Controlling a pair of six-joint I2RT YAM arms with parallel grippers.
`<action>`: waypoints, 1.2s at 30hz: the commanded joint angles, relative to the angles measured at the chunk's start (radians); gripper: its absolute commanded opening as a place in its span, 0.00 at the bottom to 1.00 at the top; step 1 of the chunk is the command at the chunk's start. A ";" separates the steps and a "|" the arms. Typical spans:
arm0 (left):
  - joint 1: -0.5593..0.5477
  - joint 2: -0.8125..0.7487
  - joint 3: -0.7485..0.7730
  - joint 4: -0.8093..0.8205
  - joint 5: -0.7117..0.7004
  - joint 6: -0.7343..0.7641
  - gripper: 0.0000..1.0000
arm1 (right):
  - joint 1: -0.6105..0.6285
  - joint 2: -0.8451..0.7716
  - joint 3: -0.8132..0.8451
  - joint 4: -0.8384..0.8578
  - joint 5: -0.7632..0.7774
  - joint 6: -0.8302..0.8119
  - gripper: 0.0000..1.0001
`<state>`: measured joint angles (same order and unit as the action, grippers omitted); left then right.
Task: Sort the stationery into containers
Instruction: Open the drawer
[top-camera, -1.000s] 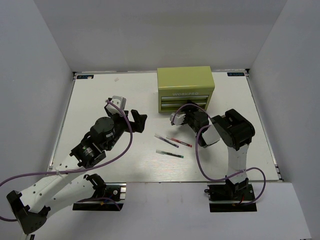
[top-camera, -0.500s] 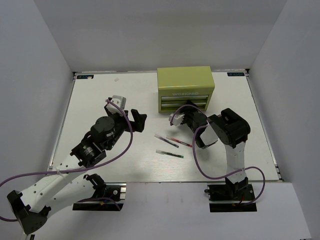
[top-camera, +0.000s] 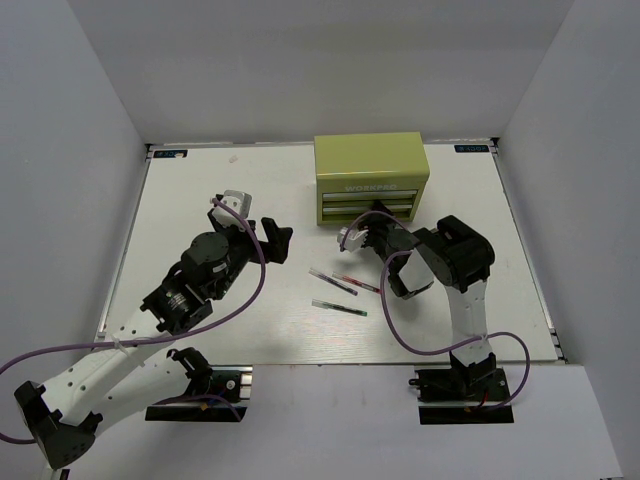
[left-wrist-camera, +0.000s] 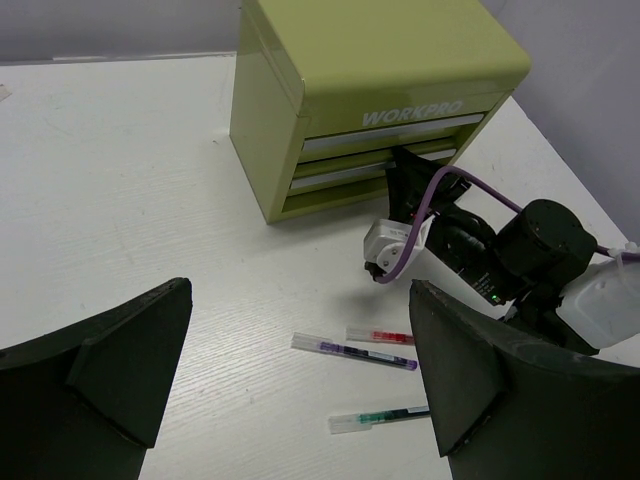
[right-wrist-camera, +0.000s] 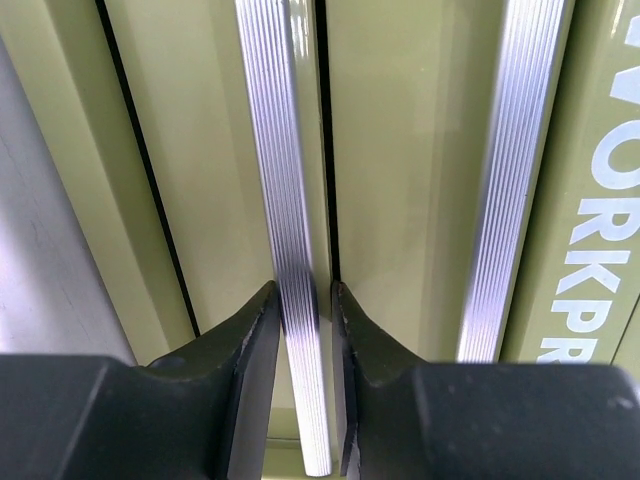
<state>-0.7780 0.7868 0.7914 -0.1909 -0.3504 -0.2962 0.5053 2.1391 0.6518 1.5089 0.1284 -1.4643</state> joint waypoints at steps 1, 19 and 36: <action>0.006 -0.003 -0.004 0.005 0.002 0.008 0.99 | -0.014 0.068 0.034 0.183 -0.021 0.042 0.23; 0.006 -0.003 -0.004 0.005 0.002 0.008 0.99 | -0.007 0.102 -0.090 0.339 -0.081 -0.041 0.00; 0.016 -0.003 -0.004 0.005 0.011 0.008 0.99 | 0.036 0.002 -0.268 0.378 -0.096 -0.037 0.00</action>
<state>-0.7677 0.7868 0.7914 -0.1909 -0.3504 -0.2962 0.5182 2.0861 0.4774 1.5814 0.0498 -1.5639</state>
